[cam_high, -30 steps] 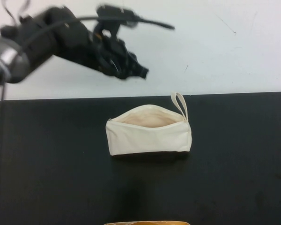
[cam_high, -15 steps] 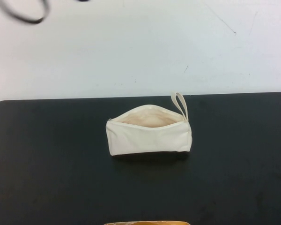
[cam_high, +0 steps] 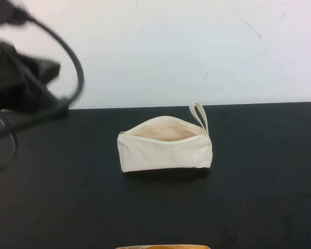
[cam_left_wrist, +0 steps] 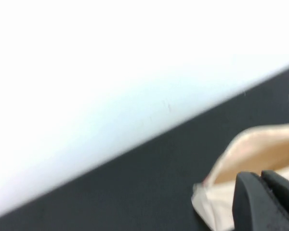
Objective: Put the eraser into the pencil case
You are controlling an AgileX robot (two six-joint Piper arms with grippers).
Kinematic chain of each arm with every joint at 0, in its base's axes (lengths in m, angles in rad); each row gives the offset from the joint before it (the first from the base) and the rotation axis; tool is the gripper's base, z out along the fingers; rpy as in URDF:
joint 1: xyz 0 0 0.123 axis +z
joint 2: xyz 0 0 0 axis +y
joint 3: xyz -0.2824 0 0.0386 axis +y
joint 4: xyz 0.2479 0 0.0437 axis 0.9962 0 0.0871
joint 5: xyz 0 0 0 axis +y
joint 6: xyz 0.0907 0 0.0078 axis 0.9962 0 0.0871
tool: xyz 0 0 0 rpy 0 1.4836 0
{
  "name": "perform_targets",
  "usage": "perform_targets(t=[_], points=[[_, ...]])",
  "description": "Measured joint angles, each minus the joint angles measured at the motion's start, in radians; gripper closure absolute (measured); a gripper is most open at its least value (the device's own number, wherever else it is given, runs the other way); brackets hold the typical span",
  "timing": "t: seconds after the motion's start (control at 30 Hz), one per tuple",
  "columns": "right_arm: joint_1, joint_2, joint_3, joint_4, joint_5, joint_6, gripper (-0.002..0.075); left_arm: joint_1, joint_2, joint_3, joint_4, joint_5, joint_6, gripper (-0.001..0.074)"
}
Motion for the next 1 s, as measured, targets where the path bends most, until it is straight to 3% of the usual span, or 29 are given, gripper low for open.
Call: perform_targets(t=[0.53, 0.87, 1.0], points=[[-0.002, 0.000, 0.000, 0.000, 0.000, 0.000, 0.0727, -0.003, -0.021, 0.291, 0.026, -0.018, 0.000, 0.0735], [-0.002, 0.000, 0.000, 0.000, 0.000, 0.000, 0.0727, 0.000, -0.418, 0.792, -0.016, -0.633, -0.007, 0.0736], [-0.002, 0.000, 0.000, 0.000, 0.000, 0.000, 0.0727, 0.059, -0.679, 1.032, -0.045, -0.731, -0.049, 0.0736]])
